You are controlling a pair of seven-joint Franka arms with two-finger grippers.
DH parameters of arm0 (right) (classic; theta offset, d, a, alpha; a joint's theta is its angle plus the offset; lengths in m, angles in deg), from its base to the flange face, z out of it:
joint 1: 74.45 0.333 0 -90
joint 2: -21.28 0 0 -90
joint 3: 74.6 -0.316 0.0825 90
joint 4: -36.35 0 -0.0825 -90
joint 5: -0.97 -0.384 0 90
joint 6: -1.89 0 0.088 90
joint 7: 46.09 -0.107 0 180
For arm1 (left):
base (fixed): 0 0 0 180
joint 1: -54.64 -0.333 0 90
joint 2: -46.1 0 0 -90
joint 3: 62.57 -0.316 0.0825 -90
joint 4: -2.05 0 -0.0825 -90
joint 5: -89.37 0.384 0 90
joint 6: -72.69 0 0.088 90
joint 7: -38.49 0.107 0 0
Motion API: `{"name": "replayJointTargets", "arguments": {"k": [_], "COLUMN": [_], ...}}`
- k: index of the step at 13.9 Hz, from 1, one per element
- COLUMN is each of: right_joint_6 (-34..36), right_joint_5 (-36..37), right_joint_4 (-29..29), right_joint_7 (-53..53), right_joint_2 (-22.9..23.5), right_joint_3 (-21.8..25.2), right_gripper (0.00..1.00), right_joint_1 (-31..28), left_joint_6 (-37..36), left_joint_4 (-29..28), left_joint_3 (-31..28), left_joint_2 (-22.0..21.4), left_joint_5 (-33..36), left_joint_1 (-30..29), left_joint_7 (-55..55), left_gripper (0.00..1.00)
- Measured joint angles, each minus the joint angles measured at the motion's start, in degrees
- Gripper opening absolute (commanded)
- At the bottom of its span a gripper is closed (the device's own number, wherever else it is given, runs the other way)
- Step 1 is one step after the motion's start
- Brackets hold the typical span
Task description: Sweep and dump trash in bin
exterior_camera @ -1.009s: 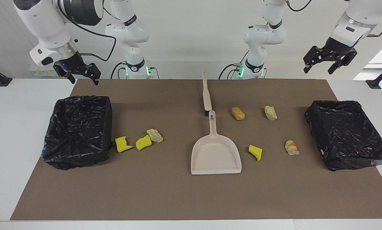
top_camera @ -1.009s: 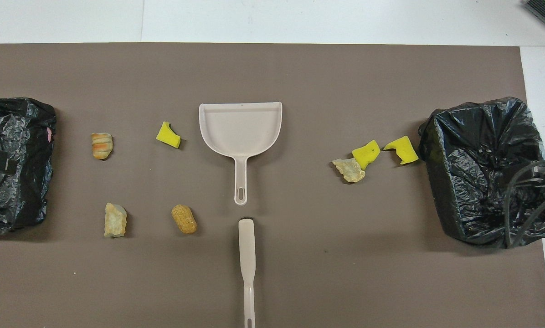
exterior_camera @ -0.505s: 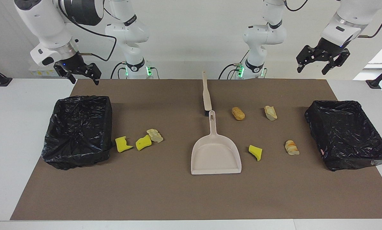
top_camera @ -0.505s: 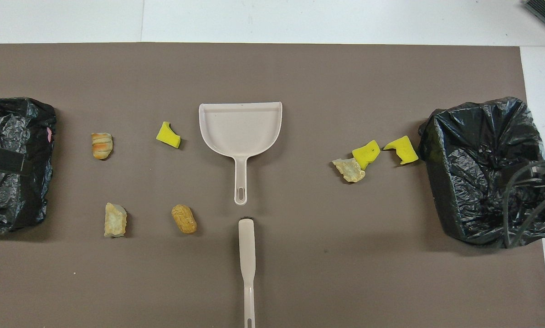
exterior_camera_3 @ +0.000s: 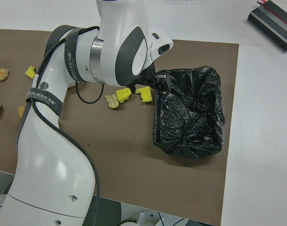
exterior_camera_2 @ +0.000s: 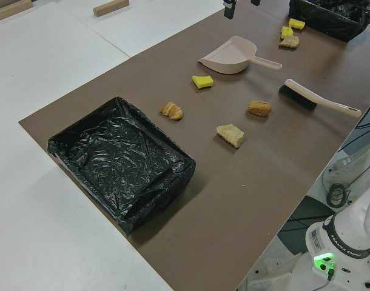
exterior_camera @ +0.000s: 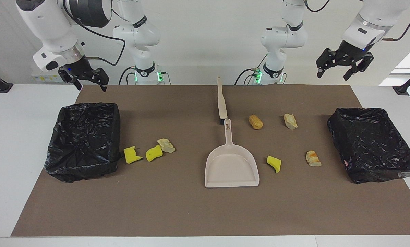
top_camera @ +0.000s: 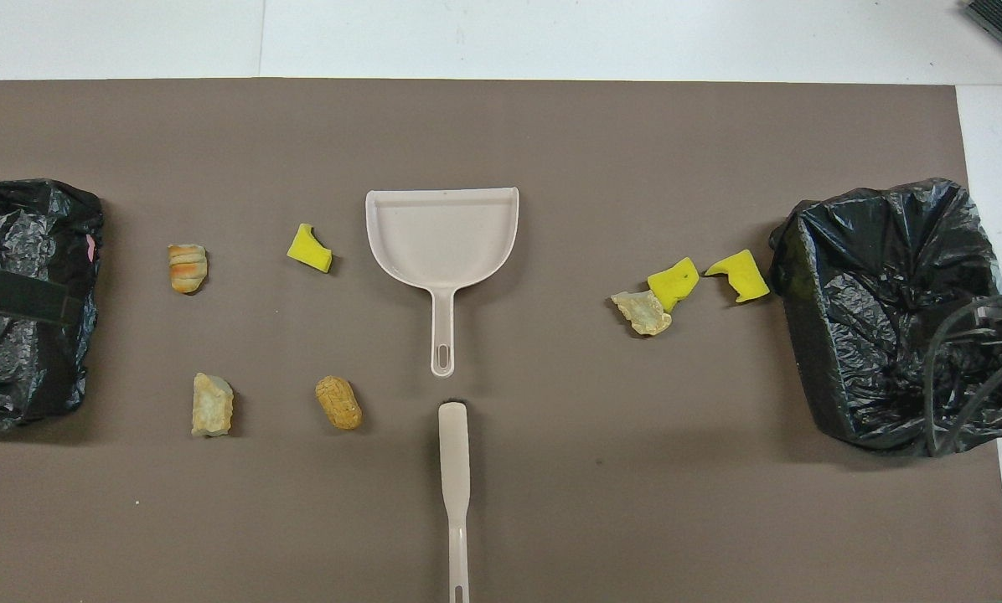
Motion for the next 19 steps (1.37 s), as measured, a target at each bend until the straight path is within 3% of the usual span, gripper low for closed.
{"name": "replayJointTargets", "arguments": {"k": [6, 11, 15, 19], "right_joint_6": [0.00, -0.03, 0.33, 1.14], "right_joint_5": [0.00, 0.08, 1.92, 2.00], "right_joint_4": [0.10, 0.15, -1.00, -4.61], "right_joint_7": [0.00, 1.94, 6.37, 6.84], "right_joint_2": [0.00, -0.01, 0.82, 5.05], "right_joint_3": [-0.01, -0.14, -0.25, -5.31], "right_gripper": [1.00, 1.00, 1.00, 1.00], "right_joint_1": [0.05, 0.19, 0.19, 0.28], "left_joint_6": [0.31, 11.04, 20.37, 25.07], "left_joint_4": [-3.38, -21.44, -34.40, -43.55], "left_joint_3": [2.14, 2.68, 2.97, 3.01], "left_joint_2": [-1.16, -8.39, -11.31, -13.72], "left_joint_5": [-0.10, -0.72, -0.77, -0.82], "left_joint_1": [7.52, 17.78, 25.99, 31.64], "left_joint_7": [-2.86, -15.96, -23.69, -30.36], "left_gripper": [1.00, 1.00, 1.00, 1.00]}}
